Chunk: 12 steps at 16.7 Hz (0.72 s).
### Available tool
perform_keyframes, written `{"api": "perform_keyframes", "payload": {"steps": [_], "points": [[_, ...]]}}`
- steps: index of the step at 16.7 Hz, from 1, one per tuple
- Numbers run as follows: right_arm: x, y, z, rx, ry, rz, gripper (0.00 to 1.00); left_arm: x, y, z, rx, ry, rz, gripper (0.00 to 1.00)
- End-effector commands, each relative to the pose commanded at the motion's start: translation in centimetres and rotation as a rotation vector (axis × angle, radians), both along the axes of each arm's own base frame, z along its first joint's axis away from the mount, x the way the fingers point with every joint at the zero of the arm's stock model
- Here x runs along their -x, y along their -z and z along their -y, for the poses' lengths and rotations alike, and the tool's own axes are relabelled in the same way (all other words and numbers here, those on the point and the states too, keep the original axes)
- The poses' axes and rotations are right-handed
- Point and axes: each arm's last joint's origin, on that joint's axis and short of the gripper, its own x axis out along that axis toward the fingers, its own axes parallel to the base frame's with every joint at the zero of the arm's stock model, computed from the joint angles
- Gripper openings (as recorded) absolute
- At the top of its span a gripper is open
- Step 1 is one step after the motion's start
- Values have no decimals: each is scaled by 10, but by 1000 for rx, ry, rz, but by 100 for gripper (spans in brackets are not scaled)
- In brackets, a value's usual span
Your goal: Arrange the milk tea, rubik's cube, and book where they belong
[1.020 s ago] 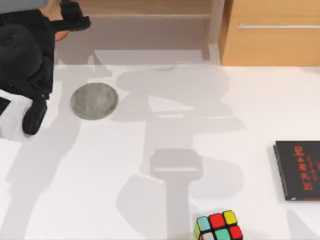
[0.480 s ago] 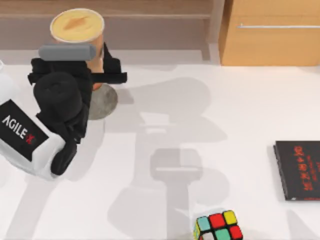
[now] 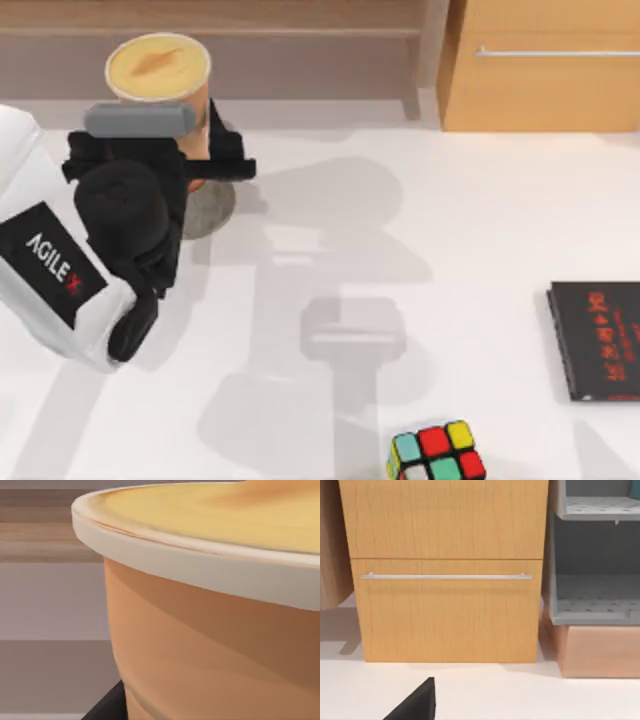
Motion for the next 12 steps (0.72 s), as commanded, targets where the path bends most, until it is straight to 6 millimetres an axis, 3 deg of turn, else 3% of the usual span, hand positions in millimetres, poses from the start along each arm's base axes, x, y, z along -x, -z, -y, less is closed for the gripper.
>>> {"api": "perform_keyframes", "payload": {"steps": [7,12], "points": [[0,0,0,0,0,0,100,1,13,0,-1,1,-3,0],[0,0,0,0,0,0,100,1,13,0,-1,1,-3,38]]}}
